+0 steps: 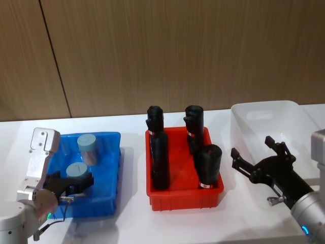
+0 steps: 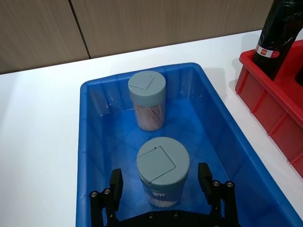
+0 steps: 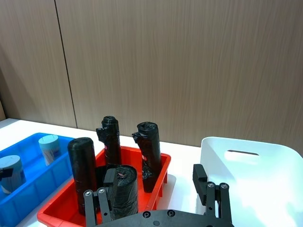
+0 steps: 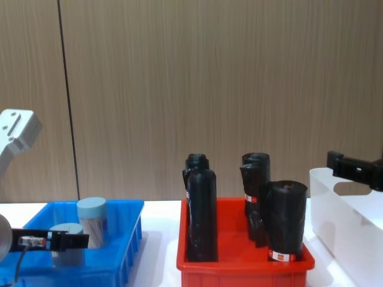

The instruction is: Pick the cotton swabs from the blue box and place them into the white box.

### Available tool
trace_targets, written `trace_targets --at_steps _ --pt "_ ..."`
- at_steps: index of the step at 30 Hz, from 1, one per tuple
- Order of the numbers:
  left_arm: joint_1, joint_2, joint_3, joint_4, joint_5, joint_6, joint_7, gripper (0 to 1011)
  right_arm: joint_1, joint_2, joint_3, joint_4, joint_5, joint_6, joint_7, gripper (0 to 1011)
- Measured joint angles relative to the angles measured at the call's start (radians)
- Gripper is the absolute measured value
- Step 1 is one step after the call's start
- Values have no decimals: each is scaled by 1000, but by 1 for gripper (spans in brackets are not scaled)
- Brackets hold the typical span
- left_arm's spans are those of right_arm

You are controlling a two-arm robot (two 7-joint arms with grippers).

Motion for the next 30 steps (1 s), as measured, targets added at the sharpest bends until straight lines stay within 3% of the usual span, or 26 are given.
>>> trace_targets --at_steps 7,11,21,30 --pt "-15 -6 -1 36 15 -8 -20 1004 0 0 0 0 0 0 0 1002" --pt "-19 -8 -2 50 21 -15 -28 956 0 0 0 0 0 0 0 1002" --pt "-24 -13 -3 80 36 -62 -50 669 0 0 0 0 0 0 0 1002" --pt "-19 -13 -4 83 47 -99 -59 652 0 0 0 0 0 0 0 1002"
